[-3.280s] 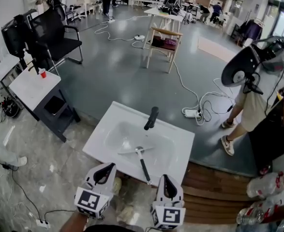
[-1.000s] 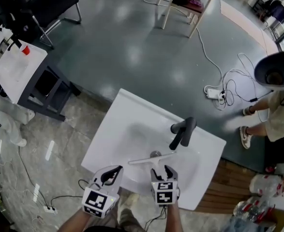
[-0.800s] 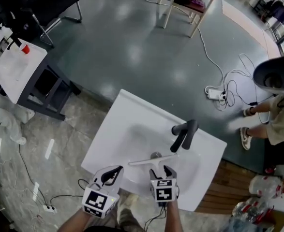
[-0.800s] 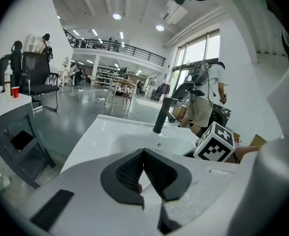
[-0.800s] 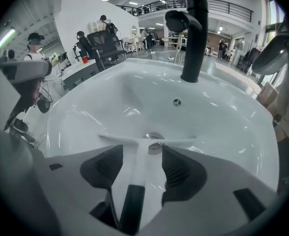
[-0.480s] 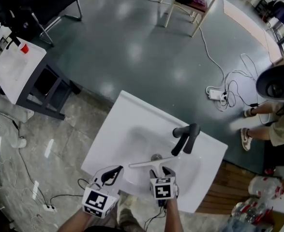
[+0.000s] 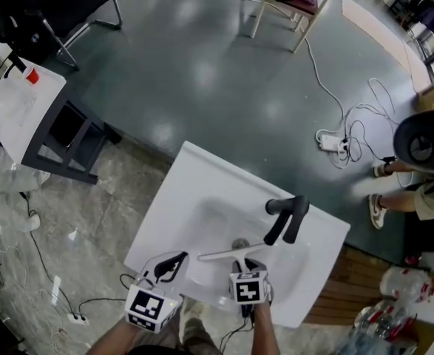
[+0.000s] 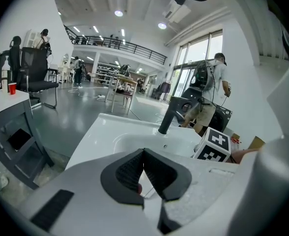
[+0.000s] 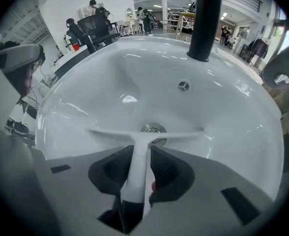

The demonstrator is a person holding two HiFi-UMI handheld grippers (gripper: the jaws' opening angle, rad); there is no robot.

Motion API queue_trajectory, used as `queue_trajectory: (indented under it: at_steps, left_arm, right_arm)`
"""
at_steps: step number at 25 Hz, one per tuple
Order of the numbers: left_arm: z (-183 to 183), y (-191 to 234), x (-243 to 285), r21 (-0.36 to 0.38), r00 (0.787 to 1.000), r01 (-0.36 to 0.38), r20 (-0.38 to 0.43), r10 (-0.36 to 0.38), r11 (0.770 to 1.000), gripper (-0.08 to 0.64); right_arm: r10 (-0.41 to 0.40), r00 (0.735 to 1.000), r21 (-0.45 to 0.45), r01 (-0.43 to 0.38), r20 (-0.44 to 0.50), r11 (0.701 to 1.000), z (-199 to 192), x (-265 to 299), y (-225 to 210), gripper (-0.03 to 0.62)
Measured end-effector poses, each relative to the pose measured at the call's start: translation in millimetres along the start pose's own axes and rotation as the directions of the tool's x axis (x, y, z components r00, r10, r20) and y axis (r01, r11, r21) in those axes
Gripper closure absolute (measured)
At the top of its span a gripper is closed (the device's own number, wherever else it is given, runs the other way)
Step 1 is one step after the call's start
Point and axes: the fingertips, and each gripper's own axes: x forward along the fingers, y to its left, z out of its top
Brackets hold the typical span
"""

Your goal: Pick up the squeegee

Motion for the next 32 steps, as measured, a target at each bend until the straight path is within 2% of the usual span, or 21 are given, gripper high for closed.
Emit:
queue_trajectory:
  at_steps: [3,20,32]
  left_arm:
    - [-0.3,1.8,3.9,-0.010,1.000,0.008,-0.018,-0.008,1.000,0.558]
    - [1.6,6.0,4.0,0.011,1.000,0.020,0.003,-0.020,1.000,0.558]
    - [13.4,-15.0,-29.5,0.030,0.999,0.011,0.042,-0.012,0.999,0.558]
  right_arm:
    - [0.000,1.000,0.004,0.000,-0.005,1.000,-0.8,1.2,0.8,0.509]
    - [-0.040,0.999,0.030,0.040,0.002,0.999,-3.0,-0.6,-2.1,0.518]
    - [-0.083,0.991,0.040,0.079,0.103,0.996,6.7,-48.6,-6.6,0.517]
